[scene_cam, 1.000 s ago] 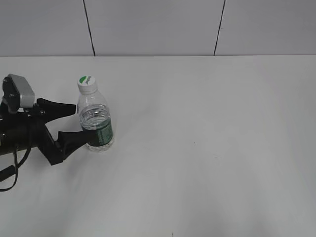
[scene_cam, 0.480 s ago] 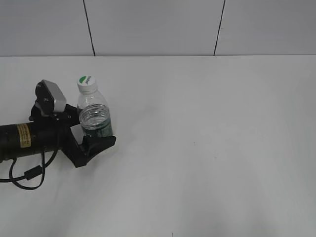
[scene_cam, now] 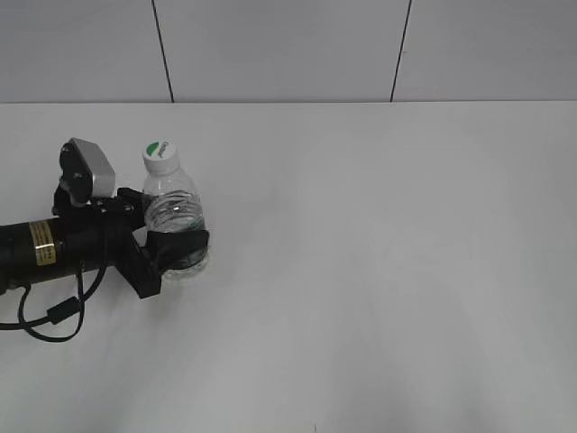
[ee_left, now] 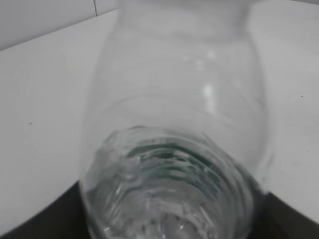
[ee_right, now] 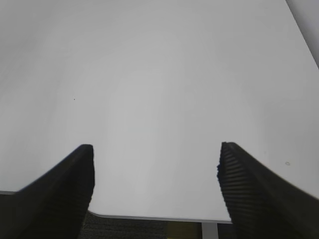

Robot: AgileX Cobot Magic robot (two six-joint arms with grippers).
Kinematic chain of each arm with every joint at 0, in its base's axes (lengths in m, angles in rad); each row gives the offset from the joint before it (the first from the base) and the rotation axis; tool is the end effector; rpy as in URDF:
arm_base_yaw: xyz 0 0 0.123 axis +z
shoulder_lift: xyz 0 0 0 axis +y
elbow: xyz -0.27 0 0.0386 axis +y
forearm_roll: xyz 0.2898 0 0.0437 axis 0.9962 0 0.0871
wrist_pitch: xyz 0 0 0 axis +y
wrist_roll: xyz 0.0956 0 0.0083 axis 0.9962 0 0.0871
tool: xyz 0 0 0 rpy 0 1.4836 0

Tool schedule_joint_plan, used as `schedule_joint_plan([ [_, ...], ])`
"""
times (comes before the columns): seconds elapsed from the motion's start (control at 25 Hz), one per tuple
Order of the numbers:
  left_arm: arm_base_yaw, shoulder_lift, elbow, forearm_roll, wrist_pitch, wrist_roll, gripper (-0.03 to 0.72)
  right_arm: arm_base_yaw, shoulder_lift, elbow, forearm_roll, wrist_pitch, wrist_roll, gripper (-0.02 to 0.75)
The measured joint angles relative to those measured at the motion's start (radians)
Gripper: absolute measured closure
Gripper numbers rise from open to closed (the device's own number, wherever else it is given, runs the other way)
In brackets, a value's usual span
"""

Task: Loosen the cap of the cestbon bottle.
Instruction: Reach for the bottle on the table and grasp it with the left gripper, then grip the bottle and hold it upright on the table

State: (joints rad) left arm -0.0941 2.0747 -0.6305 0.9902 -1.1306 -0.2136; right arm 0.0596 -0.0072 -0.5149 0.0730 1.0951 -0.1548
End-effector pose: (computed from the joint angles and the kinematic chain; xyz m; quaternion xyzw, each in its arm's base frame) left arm 0.2912 -0.1004 0.0289 0.3842 0.7127 -0.2917 0.5092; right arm 0.0434 0.0088 0.2974 -0.0940 0.8507 0.0118 0.5171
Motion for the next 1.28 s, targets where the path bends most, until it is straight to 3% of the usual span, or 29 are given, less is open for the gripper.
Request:
schedule_joint_plan([
  [0.04,0.0,0.001,-0.001,0.004,-0.002,0.0,0.289,0.0,0.0,0.0,0.0,0.0,0.0,0.15],
  [0.56,0.0,0.0,-0.001,0.17,-0.021,0.0,0.282,0.0,0.002,-0.011,0.0,0.0,0.0,0.15],
  [0.92,-0.005,0.0,-0.031,0.205,-0.009,-0.054,0.282,0.0,0.219,-0.104,0.0,-0.044,0.0,0.15],
  [1.28,-0.133,0.003,-0.139,0.218,0.038,-0.117,0.282,0.0,0.521,-0.244,0.0,-0.049,-0.001,0.15],
])
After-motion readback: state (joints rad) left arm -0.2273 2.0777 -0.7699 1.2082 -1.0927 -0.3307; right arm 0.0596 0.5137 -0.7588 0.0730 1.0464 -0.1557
